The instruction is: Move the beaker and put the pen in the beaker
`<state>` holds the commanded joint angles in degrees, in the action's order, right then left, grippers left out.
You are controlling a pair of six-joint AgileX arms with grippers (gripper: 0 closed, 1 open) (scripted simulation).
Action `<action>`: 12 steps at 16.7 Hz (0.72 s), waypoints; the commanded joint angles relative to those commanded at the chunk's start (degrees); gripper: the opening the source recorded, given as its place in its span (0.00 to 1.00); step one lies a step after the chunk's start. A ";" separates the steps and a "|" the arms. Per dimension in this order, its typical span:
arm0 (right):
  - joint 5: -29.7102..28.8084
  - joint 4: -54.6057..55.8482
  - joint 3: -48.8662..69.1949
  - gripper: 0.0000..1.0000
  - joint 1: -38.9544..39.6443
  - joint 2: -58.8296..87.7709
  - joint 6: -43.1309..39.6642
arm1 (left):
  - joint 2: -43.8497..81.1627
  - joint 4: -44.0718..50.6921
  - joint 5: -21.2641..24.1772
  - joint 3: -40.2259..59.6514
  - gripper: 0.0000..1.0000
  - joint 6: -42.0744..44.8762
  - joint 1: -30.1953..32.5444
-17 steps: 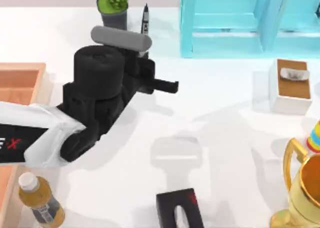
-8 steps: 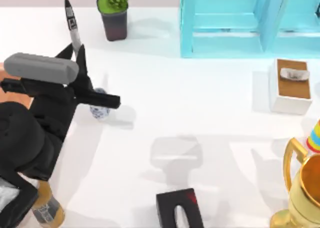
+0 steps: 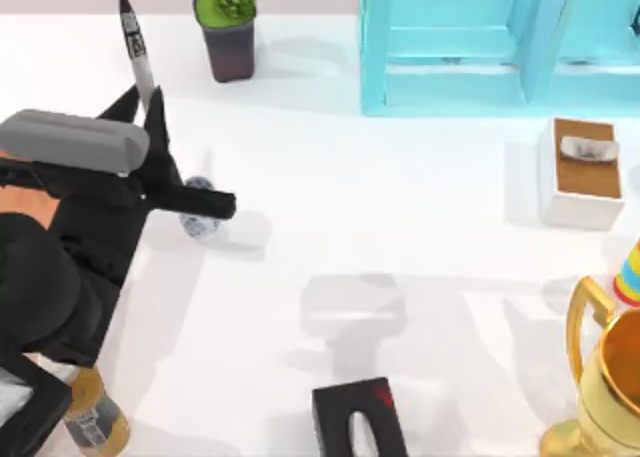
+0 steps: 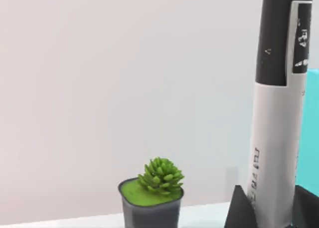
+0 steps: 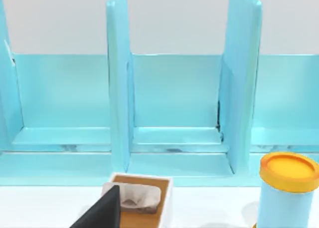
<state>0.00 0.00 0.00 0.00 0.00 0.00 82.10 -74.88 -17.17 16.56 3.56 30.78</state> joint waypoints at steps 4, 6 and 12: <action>0.00 0.00 0.00 1.00 0.00 0.00 0.00 | -2.07 -2.71 -0.90 1.87 0.00 -0.33 3.89; 0.00 0.00 0.00 1.00 0.00 0.00 0.00 | -1.56 -3.92 -0.55 3.89 0.00 -0.83 4.66; 0.00 0.00 0.00 1.00 0.00 0.00 0.00 | 7.75 -4.96 2.34 8.24 0.00 -1.58 -0.33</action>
<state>0.00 0.00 0.00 0.00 0.00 0.00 89.84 -79.84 -14.83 24.80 1.98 30.45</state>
